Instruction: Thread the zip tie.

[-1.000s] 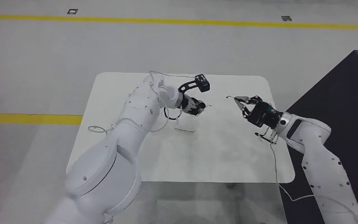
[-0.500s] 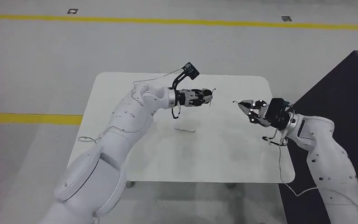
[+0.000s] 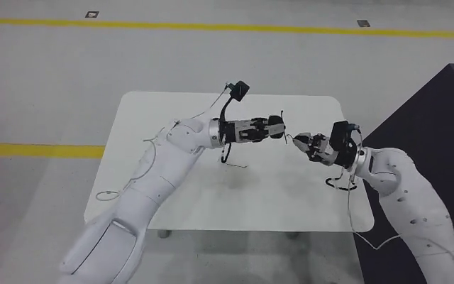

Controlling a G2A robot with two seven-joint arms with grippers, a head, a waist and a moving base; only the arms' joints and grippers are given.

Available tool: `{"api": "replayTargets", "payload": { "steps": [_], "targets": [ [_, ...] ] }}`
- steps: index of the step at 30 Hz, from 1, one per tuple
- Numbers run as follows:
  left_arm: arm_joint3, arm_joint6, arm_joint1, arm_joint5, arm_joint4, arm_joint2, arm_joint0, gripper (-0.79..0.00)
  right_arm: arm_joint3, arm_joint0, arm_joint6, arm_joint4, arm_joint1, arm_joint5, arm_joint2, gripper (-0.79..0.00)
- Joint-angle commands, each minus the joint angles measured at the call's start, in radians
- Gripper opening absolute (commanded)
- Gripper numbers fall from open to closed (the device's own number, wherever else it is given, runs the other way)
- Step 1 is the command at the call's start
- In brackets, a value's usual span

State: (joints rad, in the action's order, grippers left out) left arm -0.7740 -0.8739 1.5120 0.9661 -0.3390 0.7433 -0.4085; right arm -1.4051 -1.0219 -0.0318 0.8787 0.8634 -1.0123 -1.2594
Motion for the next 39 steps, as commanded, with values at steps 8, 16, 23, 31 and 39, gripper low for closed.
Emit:
{"api": "replayTargets", "payload": {
  "steps": [8, 16, 23, 31, 39],
  "targets": [
    [-0.002, 0.014, -0.007, -0.005, -0.003, -0.014, 0.002, -0.785, -0.018, 0.000, -0.019, -0.043, -0.013, 0.000, 0.016, -0.785],
    [-0.002, 0.014, -0.007, -0.005, -0.003, -0.014, 0.002, -0.785, -0.051, -0.011, -0.023, -0.018, -0.013, 0.000, 0.018, -0.785],
    [-0.074, 0.054, -0.022, -0.052, 0.017, 0.022, -0.042, -0.785, -0.129, -0.054, 0.045, 0.036, -0.058, 0.000, 0.034, -0.785],
    [-0.121, -0.075, -0.031, -0.130, -0.131, 0.041, -0.075, -0.785, -0.145, -0.033, 0.137, -0.056, -0.156, 0.000, 0.127, -0.785],
    [-0.107, -0.176, -0.029, -0.196, -0.229, 0.042, -0.069, -0.785, -0.150, 0.042, 0.193, -0.189, -0.260, 0.000, 0.259, -0.785]
  ]
}}
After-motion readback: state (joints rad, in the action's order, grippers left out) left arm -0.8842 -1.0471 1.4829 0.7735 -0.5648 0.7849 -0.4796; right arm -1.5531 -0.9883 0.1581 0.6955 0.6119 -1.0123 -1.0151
